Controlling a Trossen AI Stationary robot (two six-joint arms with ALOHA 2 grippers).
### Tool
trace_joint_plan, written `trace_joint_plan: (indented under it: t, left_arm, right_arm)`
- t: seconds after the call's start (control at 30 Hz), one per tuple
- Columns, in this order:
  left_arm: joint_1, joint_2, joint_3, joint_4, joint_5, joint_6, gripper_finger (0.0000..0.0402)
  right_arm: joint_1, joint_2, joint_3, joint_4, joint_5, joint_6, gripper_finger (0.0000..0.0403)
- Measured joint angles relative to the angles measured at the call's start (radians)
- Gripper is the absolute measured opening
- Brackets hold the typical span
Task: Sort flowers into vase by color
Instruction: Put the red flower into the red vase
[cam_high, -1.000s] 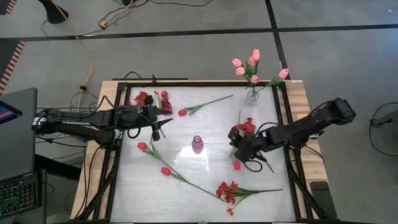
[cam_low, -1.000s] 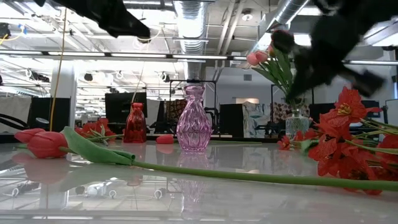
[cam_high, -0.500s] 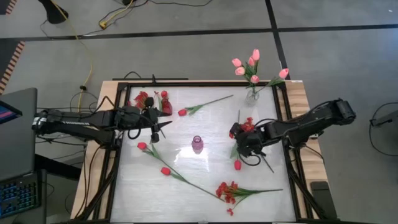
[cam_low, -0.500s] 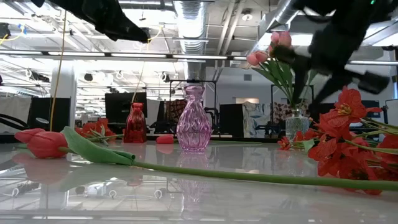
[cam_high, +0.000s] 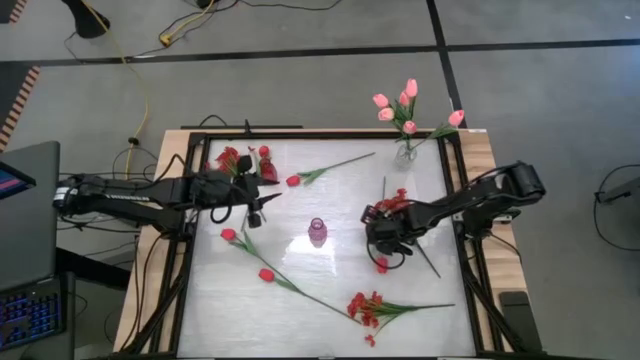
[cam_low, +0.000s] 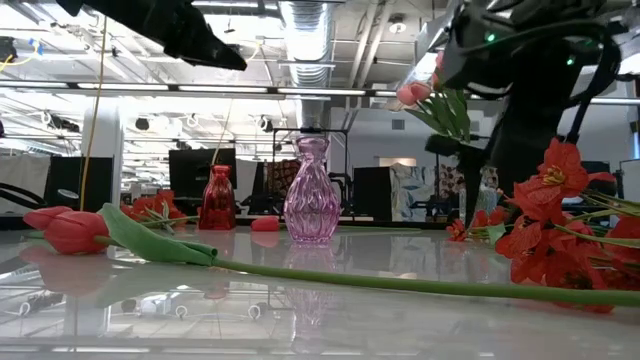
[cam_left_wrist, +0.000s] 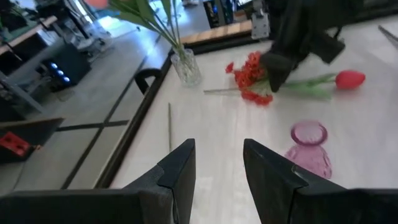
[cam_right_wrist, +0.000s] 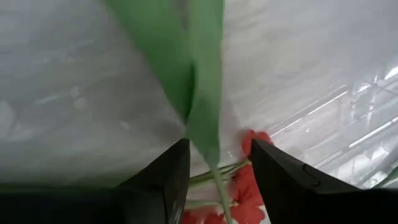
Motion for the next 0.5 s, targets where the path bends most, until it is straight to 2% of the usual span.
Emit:
trace_joint_plan:
  t: [0.1, 0.2, 0.4, 0.5]
  left_arm:
    - [0.014, 0.000, 0.000, 0.009, 0.003, 0.000, 0.0124]
    - [0.025, 0.000, 0.000, 0.003, 0.004, -0.011, 0.0124]
    - [0.029, 0.000, 0.000, -0.001, 0.005, -0.028, 0.0124]
    - [0.029, 0.000, 0.000, -0.001, 0.012, -0.029, 0.0124]
  right_arm:
    - [-0.009, 0.023, 0.000, 0.042, -0.002, -0.011, 0.0181]
    - [-0.010, 0.031, 0.000, 0.057, -0.001, -0.048, 0.0148]
    - [-0.011, 0.008, -0.001, 0.080, 0.000, -0.054, 0.0032]
    - [-0.011, -0.025, -0.001, 0.079, 0.003, -0.036, 0.0026]
